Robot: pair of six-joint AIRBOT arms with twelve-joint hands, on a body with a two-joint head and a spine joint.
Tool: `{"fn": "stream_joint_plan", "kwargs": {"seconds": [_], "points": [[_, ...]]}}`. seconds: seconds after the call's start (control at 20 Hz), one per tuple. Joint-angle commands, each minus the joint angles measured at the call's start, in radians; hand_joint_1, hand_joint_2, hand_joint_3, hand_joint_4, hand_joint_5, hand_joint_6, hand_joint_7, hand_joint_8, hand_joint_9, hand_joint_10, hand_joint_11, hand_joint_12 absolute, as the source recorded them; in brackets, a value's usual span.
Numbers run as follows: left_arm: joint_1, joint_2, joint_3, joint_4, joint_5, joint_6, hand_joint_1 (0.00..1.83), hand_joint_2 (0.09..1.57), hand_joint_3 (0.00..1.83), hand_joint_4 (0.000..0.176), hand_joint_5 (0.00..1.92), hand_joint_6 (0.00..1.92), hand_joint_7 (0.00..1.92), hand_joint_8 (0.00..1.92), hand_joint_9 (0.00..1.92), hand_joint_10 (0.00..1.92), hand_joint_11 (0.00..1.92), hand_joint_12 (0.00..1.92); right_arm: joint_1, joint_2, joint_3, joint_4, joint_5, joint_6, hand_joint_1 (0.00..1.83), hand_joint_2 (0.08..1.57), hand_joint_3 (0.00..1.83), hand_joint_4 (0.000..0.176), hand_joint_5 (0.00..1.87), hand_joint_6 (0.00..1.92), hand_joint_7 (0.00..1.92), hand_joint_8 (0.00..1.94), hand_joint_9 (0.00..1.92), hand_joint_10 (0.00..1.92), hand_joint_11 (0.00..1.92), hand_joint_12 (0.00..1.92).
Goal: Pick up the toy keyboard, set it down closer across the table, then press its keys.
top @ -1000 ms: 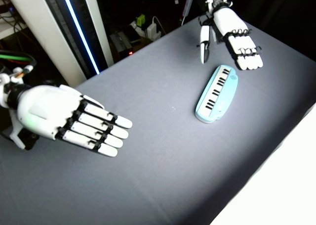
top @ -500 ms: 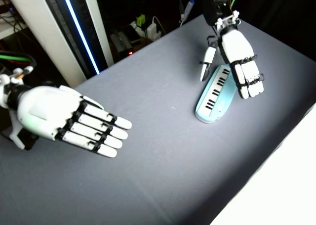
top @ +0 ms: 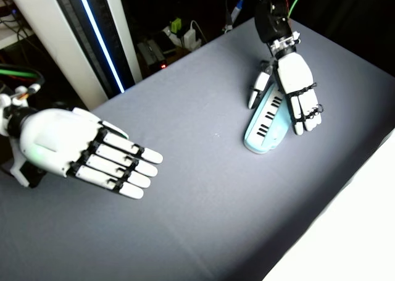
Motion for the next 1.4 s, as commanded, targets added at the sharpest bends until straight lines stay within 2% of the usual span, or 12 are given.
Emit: {"fn": "stream_joint_plan", "kwargs": {"seconds": [0.0, 0.1, 0.15, 0.25, 0.3, 0.45, 0.55, 0.7, 1.0, 1.1, 1.2, 1.35], "points": [[-0.008, -0.009, 0.005, 0.015, -0.064, 0.011, 0.83, 0.83, 0.00, 0.117, 0.00, 0.00, 0.00, 0.00, 0.00, 0.00, 0.00, 0.00, 0.002, 0.000, 0.000, -0.004, 0.121, 0.001, 0.34, 1.39, 0.00, 0.000, 0.00, 0.00, 0.00, 0.00, 0.00, 0.00, 0.00, 0.00], [-0.008, -0.013, 0.005, 0.018, -0.059, 0.011, 1.01, 0.98, 0.00, 0.088, 0.00, 0.00, 0.00, 0.00, 0.04, 0.02, 0.00, 0.95, 0.002, 0.000, 0.000, -0.003, 0.121, 0.001, 0.29, 1.39, 0.00, 0.000, 0.00, 0.00, 0.00, 0.00, 0.00, 0.00, 0.00, 0.00], [-0.008, -0.014, 0.005, 0.020, -0.058, 0.011, 1.07, 1.03, 0.01, 0.045, 0.00, 0.00, 0.00, 0.00, 0.12, 0.04, 0.00, 1.27, 0.002, 0.000, 0.000, -0.002, 0.121, 0.001, 0.32, 1.39, 0.00, 0.000, 0.00, 0.00, 0.00, 0.00, 0.00, 0.00, 0.00, 0.00], [-0.006, -0.015, 0.002, 0.025, -0.057, 0.011, 1.17, 1.09, 0.00, 0.003, 0.18, 0.04, 0.24, 0.03, 0.30, 0.11, 0.00, 1.53, 0.002, 0.000, 0.000, -0.002, 0.122, 0.001, 0.36, 1.39, 0.00, 0.000, 0.00, 0.00, 0.00, 0.00, 0.00, 0.00, 0.00, 0.00], [-0.005, -0.015, 0.000, 0.027, -0.058, 0.011, 1.20, 1.11, 0.01, 0.000, 0.33, 0.09, 0.36, 0.04, 0.31, 0.48, 0.10, 1.68, 0.002, 0.000, 0.000, -0.002, 0.122, 0.001, 0.34, 1.39, 0.00, 0.000, 0.00, 0.00, 0.00, 0.00, 0.00, 0.00, 0.00, 0.00], [-0.001, -0.015, -0.002, 0.031, -0.058, 0.011, 1.31, 1.15, 0.00, 0.000, 0.27, 0.67, 0.49, 0.14, 0.35, 1.10, 0.40, 1.68, 0.002, 0.000, 0.000, 0.000, 0.123, 0.002, 0.28, 1.38, 0.00, 0.001, 0.00, 0.00, 0.00, 0.00, 0.00, 0.00, 0.00, 0.00], [0.001, -0.016, -0.001, 0.031, -0.056, 0.011, 1.55, 1.18, 0.00, 0.000, 0.28, 0.74, 0.44, 0.43, 0.61, 1.46, 0.55, 1.69, 0.002, 0.000, 0.000, 0.000, 0.124, 0.002, 0.27, 1.38, 0.00, 0.002, 0.00, 0.00, 0.00, 0.00, 0.00, 0.00, 0.00, 0.00], [0.002, -0.016, -0.003, 0.030, -0.060, 0.011, 1.42, 1.15, 0.00, 0.000, 0.36, 0.67, 0.34, 0.82, 0.40, 1.41, 0.49, 1.75, 0.001, 0.000, 0.000, 0.001, 0.125, 0.002, 0.30, 1.38, 0.00, 0.000, 0.00, 0.00, 0.00, 0.00, 0.00, 0.00, 0.00, 0.00], [-0.011, 0.020, -0.052, 0.071, -0.134, 0.004, 1.60, 1.19, 0.00, 0.000, 0.26, 1.03, 0.28, 0.99, 0.64, 1.55, 0.56, 1.79, 0.001, 0.000, 0.000, 0.001, 0.125, 0.002, 0.32, 1.39, 0.00, 0.000, 0.00, 0.00, 0.00, 0.00, 0.00, 0.00, 0.00, 0.00], [-0.027, 0.043, -0.084, 0.115, -0.175, -0.007, 1.60, 1.18, 0.00, 0.000, 0.26, 1.00, 0.31, 0.81, 0.67, 1.51, 0.54, 1.73, 0.001, 0.000, 0.000, 0.001, 0.128, 0.002, 0.32, 1.39, 0.00, 0.000, 0.00, 0.00, 0.00, 0.00, 0.00, 0.00, 0.00, 0.00], [-0.049, 0.060, -0.112, 0.177, -0.204, -0.023, 1.43, 1.16, 0.00, 0.000, 0.25, 0.97, 0.29, 0.72, 0.33, 1.36, 0.40, 1.75, 0.001, 0.000, 0.000, 0.001, 0.130, 0.003, 0.29, 1.38, 0.00, 0.008, 0.00, 0.00, 0.00, 0.00, 0.00, 0.00, 0.00, 0.00], [-0.074, 0.063, -0.130, 0.278, -0.245, -0.101, 1.57, 1.20, 0.00, 0.000, 0.21, 1.09, 0.21, 1.02, 0.53, 1.57, 0.42, 1.85, 0.001, 0.000, 0.000, 0.001, 0.135, 0.004, 0.30, 1.38, 0.00, 0.008, 0.00, 0.00, 0.00, 0.00, 0.00, 0.00, 0.00, 0.00]]}}
